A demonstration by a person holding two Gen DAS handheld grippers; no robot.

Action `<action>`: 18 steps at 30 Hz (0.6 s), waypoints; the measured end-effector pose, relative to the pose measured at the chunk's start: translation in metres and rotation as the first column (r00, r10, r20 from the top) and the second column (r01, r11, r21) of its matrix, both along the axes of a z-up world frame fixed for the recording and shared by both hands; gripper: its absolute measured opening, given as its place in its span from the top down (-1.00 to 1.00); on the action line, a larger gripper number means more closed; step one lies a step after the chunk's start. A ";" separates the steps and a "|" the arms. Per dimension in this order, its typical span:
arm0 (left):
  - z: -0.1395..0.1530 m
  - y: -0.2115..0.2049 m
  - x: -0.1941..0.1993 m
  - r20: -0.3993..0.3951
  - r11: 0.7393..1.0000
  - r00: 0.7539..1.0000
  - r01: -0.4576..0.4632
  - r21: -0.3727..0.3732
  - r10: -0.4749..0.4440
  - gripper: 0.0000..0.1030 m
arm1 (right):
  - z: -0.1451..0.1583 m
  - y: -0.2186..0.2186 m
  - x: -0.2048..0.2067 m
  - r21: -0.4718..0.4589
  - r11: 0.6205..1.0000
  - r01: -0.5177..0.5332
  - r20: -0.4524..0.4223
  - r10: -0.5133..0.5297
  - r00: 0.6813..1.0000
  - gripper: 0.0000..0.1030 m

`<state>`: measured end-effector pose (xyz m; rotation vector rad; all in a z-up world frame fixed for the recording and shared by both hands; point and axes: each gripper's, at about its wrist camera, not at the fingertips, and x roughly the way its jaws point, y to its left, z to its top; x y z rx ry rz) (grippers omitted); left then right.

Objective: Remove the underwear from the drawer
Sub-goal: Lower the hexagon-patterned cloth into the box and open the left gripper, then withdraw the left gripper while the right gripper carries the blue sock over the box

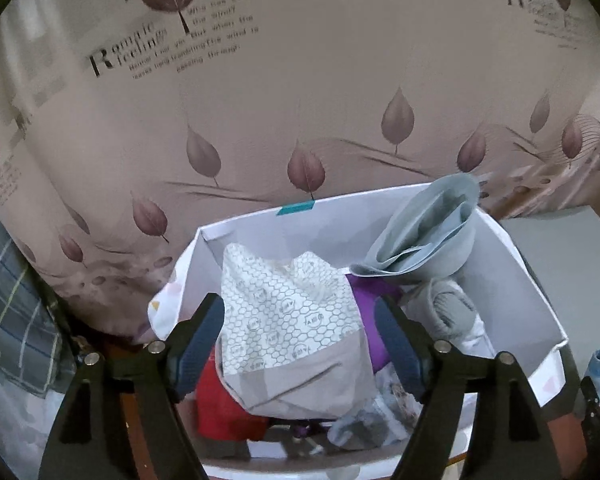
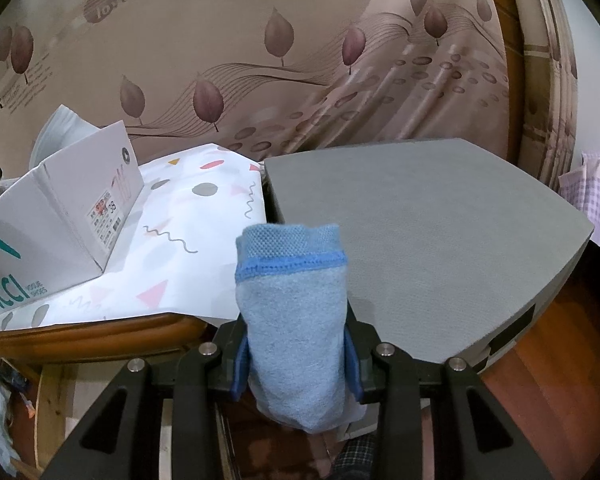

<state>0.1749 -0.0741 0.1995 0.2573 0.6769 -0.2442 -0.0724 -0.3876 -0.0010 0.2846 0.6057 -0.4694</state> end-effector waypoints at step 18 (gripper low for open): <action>-0.022 0.054 -0.133 0.111 0.995 0.989 -0.097 -0.032 0.100 -0.46 | 0.006 0.017 -0.004 -0.068 0.996 -0.063 0.028 0.065 0.997 0.27</action>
